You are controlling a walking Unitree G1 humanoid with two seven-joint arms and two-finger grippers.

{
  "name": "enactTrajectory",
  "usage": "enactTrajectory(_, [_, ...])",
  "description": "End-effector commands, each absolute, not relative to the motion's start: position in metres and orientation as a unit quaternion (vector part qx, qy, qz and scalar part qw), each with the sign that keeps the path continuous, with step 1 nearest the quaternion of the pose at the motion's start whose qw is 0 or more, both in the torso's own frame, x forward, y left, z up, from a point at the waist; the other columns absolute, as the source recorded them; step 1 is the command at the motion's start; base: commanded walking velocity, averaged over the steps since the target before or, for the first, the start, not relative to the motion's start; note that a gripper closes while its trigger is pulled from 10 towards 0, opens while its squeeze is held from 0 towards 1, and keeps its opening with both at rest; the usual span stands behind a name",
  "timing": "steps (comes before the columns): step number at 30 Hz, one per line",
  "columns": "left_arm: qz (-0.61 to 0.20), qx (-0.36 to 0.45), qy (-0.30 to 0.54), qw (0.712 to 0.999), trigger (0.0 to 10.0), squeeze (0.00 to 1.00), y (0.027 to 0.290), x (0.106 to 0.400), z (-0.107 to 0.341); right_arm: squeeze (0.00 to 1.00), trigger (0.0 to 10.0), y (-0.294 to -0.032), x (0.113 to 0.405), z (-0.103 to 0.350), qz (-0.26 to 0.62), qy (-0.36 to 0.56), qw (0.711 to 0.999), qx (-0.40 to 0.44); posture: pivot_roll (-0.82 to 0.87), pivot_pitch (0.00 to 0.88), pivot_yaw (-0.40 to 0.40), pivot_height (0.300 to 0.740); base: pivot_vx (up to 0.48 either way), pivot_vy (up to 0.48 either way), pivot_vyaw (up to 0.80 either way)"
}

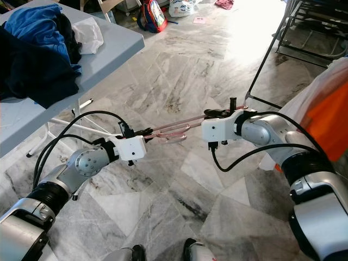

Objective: Hang hanger

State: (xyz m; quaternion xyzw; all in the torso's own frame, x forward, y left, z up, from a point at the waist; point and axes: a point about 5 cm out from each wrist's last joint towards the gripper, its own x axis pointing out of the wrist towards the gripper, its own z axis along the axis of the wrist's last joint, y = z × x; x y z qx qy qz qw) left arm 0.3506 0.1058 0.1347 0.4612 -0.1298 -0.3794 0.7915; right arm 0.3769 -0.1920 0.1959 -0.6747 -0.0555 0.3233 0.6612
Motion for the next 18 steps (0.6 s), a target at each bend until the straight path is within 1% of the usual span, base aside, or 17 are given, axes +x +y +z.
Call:
enactTrajectory(1, [-0.378, 0.469, -0.128, 0.788, 10.0, 0.0, 0.1079, 0.3516, 0.1342, 0.0, 0.0, -0.1906, 0.3781, 0.1981, 0.324, -0.057, 0.657, -0.679, 0.0, 0.227, 0.057, 0.74, 0.0, 0.0, 0.0])
enactTrajectory(6, [-0.378, 0.477, -0.126, 0.783, 10.0, 0.0, 0.1073, 0.3515, 0.1306, 0.0, 0.0, -0.1881, 0.3776, 0.1973, 0.334, -0.064, 0.66, -0.67, 0.0, 0.227, 0.057, 0.74, 0.0, 0.0, 0.0])
enactTrajectory(18, [-0.368, 0.487, -0.115, 0.783, 10.0, 0.0, 0.1124, 0.3523, 0.1255, 0.0, 0.0, -0.1883, 0.3756, 0.1931, 0.346, -0.062, 0.669, -0.654, 0.0, 0.226, 0.056, 0.74, 0.0, 0.0, 0.0])
